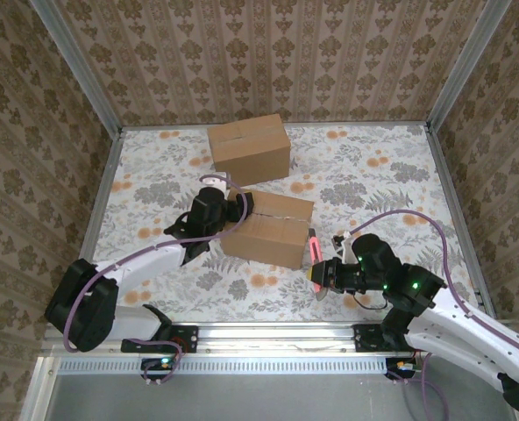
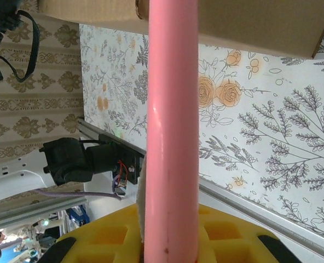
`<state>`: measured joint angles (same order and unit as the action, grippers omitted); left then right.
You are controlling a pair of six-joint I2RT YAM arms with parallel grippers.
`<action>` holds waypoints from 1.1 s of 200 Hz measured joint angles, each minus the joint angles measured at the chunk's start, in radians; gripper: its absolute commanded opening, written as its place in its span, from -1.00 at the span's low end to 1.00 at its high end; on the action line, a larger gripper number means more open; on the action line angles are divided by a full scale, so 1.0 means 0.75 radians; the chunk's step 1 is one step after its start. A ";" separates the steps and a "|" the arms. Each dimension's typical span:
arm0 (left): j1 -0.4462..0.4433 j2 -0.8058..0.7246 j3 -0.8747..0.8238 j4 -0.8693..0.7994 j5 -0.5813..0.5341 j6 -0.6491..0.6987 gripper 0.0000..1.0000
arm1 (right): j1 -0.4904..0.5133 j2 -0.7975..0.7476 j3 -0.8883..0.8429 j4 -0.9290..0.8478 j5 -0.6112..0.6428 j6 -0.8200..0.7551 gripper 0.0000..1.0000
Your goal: Unpack the express box
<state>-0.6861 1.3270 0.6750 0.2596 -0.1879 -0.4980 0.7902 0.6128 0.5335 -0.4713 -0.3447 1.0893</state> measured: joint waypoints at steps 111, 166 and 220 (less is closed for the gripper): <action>-0.001 0.002 0.001 0.005 0.000 0.000 0.51 | 0.110 -0.067 -0.003 -0.048 0.067 0.054 -1.00; -0.002 0.025 0.096 -0.113 0.001 0.013 0.63 | 0.124 -0.116 0.052 -0.262 0.150 -0.016 -1.00; -0.011 0.073 0.389 -0.544 0.001 0.154 0.83 | 0.124 0.008 0.179 -0.431 0.293 -0.136 -1.00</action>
<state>-0.6945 1.3815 0.9665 -0.1486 -0.1875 -0.3828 0.8829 0.6189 0.6678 -0.7944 -0.1249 0.9874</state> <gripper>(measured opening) 0.914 0.199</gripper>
